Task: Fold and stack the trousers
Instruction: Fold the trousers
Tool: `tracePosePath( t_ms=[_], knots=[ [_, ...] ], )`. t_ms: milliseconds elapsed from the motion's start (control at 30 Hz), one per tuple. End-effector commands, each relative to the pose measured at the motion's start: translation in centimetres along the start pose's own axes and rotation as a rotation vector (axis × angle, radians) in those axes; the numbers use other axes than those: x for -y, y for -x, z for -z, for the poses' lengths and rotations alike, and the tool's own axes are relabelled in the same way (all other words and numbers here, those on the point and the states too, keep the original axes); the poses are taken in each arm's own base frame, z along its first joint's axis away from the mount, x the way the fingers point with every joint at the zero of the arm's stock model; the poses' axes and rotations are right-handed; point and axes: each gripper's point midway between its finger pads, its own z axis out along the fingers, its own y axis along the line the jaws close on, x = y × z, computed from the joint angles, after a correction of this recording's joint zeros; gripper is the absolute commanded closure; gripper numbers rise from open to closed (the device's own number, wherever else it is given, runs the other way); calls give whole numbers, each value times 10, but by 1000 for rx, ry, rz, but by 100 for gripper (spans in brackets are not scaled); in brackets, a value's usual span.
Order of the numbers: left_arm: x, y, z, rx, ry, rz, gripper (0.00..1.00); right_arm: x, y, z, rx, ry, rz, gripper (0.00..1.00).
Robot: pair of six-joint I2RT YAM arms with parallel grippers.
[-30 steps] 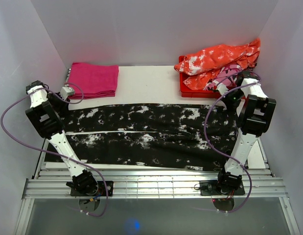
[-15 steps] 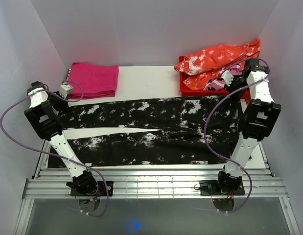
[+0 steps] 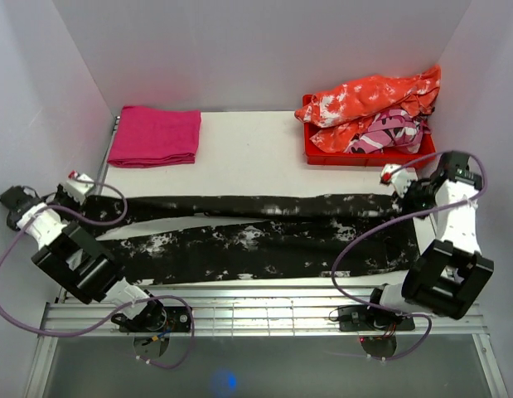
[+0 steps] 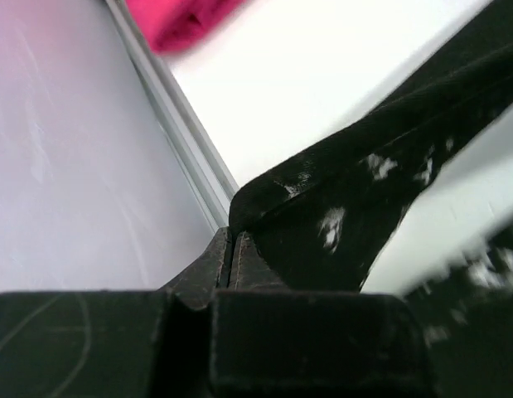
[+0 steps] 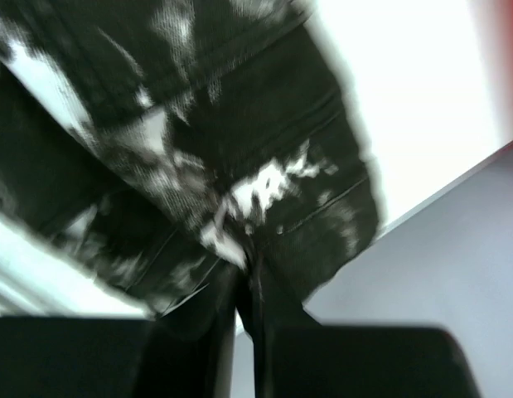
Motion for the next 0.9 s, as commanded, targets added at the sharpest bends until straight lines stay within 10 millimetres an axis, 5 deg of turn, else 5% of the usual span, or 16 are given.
tracePosePath(
  t_ms=[0, 100, 200, 333, 500, 733, 767, 833, 867],
  knots=[
    [56, -41, 17, -46, -93, -114, 100, -33, -48, -11, -133, 81, 341, 92],
    [99, -87, 29, -154, -163, -64, 100, -65, -87, -28, -183, 159, 299, 92],
    [125, -122, 34, -248, -225, -10, 100, -68, -109, -40, -207, 184, 250, 92],
    [142, -141, 28, -314, -253, 31, 100, -59, -109, -50, -185, 195, 145, 92],
    [149, -130, -10, -351, -274, 89, 100, -43, -98, -72, -170, 196, 62, 92],
    [80, -85, -79, -342, -170, 219, 100, 20, -56, -68, -84, 152, -58, 92],
    [55, -70, -90, -306, -147, 232, 100, 44, -46, -61, -65, 122, -59, 92],
    [36, -55, -95, -268, -136, 251, 100, 46, -33, -50, -28, 163, -98, 92],
    [11, -37, -99, -228, -101, 246, 100, 64, -24, -38, -9, 127, -85, 92]
  ],
)
